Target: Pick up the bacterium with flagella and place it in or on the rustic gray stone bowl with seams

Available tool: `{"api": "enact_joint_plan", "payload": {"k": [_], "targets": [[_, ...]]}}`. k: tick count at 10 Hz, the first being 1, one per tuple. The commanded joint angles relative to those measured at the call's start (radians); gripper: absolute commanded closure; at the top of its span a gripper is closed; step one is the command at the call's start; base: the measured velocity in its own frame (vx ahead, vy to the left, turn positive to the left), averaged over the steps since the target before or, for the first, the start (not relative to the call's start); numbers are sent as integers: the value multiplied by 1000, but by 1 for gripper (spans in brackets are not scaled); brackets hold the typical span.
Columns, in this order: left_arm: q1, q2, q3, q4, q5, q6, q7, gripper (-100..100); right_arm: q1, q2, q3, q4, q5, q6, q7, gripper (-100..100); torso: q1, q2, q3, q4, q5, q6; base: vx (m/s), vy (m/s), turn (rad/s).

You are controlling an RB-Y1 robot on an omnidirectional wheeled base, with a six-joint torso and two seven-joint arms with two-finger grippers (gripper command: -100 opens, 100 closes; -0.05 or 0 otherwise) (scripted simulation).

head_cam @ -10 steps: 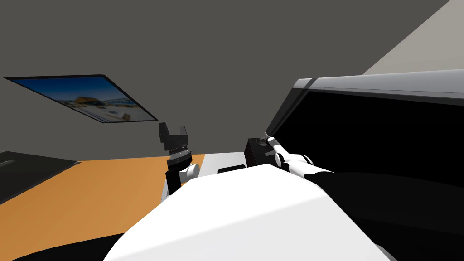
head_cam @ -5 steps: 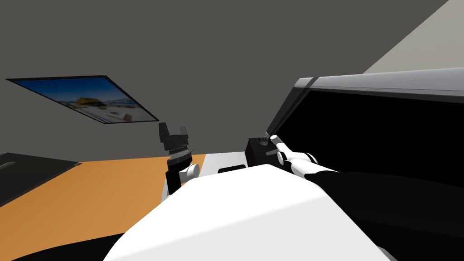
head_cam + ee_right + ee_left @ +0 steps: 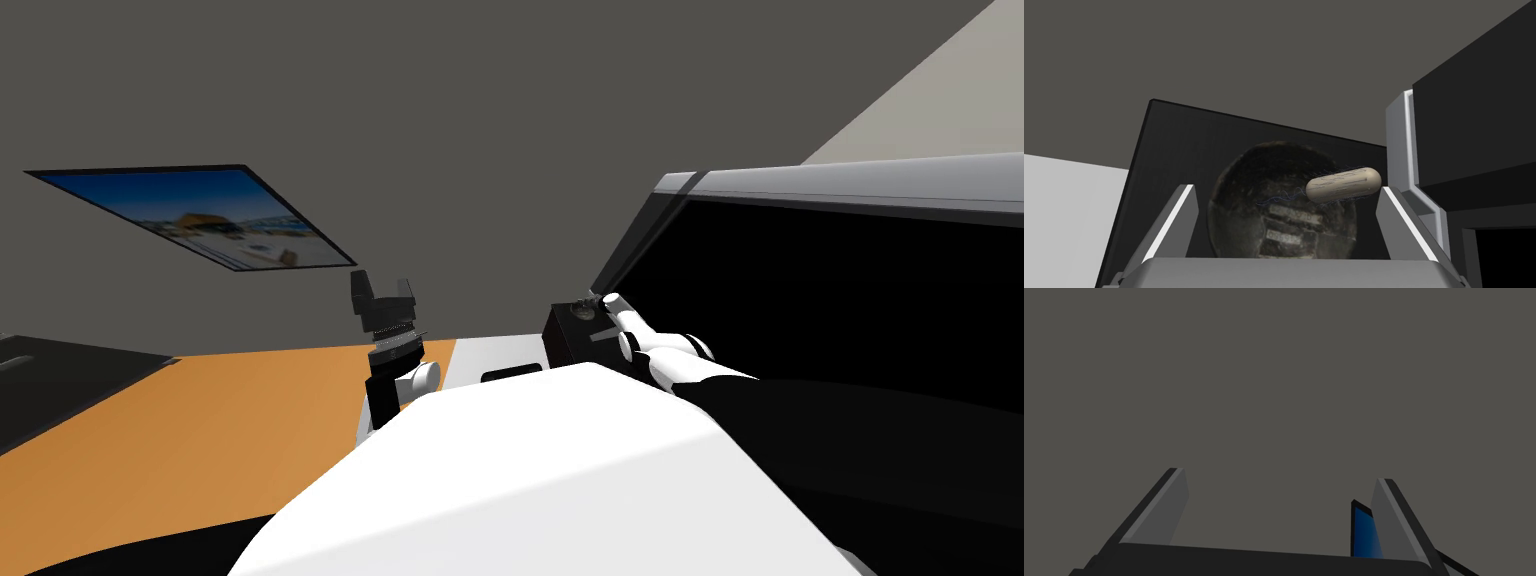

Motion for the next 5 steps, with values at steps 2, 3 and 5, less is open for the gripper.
{"api": "enact_joint_plan", "payload": {"k": [2,3,5], "targets": [[0,0,0,0,0,0,0,0,0,0,0,0,0,0,0,0,-1,0,0,0,0,0,0,0,0],[0,0,0,0,0,0,0,0,0,0,0,0,0,0,0,0,-1,0,0,0,0,0,0,0,0],[0,0,0,0,0,0,0,0,0,0,0,0,0,0,0,0,-1,0,0,0,0,0,0,0,0]]}}
